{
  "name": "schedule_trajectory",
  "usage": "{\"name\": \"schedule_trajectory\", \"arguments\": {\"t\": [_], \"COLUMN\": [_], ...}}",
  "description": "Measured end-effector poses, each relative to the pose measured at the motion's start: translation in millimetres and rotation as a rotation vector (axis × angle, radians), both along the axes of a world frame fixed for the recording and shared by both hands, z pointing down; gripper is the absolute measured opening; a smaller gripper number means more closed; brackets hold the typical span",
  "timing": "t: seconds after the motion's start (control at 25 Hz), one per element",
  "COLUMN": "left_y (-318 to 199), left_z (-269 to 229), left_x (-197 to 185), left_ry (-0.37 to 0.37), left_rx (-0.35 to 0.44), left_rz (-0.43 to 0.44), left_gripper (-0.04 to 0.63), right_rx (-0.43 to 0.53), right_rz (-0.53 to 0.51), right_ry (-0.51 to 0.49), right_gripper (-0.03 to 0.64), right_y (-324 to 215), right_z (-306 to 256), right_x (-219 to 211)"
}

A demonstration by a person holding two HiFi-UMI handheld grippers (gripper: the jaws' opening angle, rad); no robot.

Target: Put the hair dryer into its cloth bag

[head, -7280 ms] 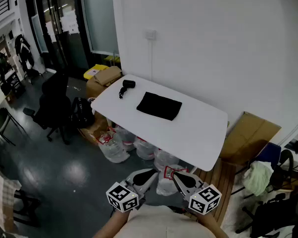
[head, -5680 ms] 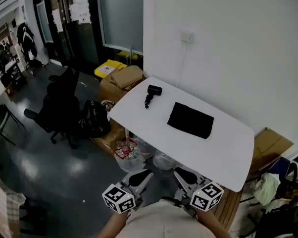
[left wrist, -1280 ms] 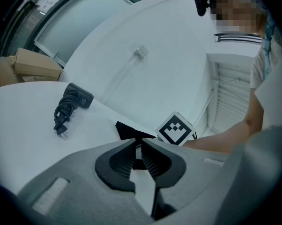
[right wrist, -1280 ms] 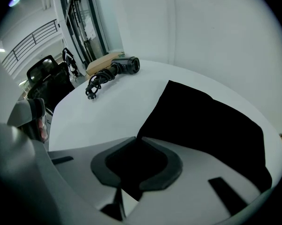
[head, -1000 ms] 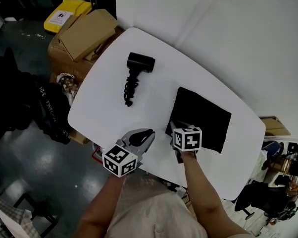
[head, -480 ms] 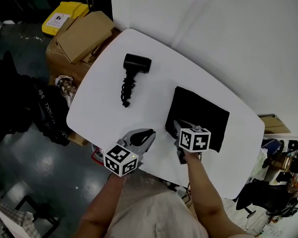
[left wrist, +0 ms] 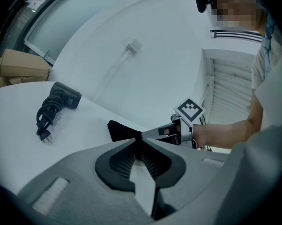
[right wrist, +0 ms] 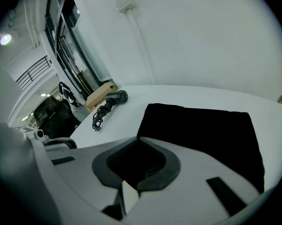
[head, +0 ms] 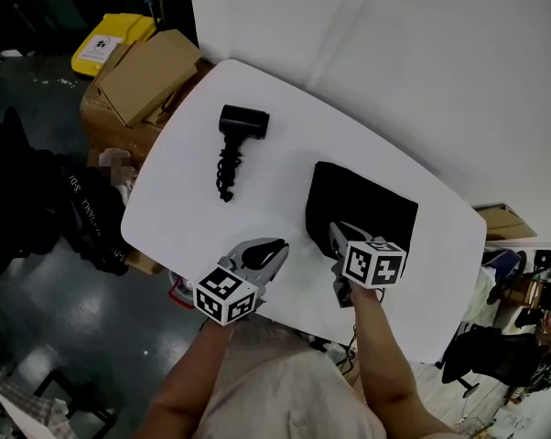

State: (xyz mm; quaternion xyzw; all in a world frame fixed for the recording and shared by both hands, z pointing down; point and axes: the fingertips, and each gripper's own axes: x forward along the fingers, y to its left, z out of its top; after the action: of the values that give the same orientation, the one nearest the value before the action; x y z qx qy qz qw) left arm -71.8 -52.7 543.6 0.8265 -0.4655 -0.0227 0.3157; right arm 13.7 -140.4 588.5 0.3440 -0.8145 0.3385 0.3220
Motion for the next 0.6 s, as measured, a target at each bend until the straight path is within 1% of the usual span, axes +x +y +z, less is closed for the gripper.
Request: {"name": "schedule_trajectory", "arguments": {"t": [0.24,0.6], "left_y": [0.9,6.0], "left_z": [-1.2,-4.5], "left_x": [5.7,11.7], "left_ry": [-0.006,-0.014], "left_rx": [-0.002,-0.003], "left_rz": [0.021,0.041], "left_gripper": [0.041,0.043], "right_rx": [0.028,0.041], "right_rz": [0.027,0.051], "right_ry": [-0.032,-0.066], "right_gripper": [0.028,0.028], "right_y": [-3.2,-9.0], "right_z": [-21.5,-39.7], "right_x": [11.2,20.5]}}
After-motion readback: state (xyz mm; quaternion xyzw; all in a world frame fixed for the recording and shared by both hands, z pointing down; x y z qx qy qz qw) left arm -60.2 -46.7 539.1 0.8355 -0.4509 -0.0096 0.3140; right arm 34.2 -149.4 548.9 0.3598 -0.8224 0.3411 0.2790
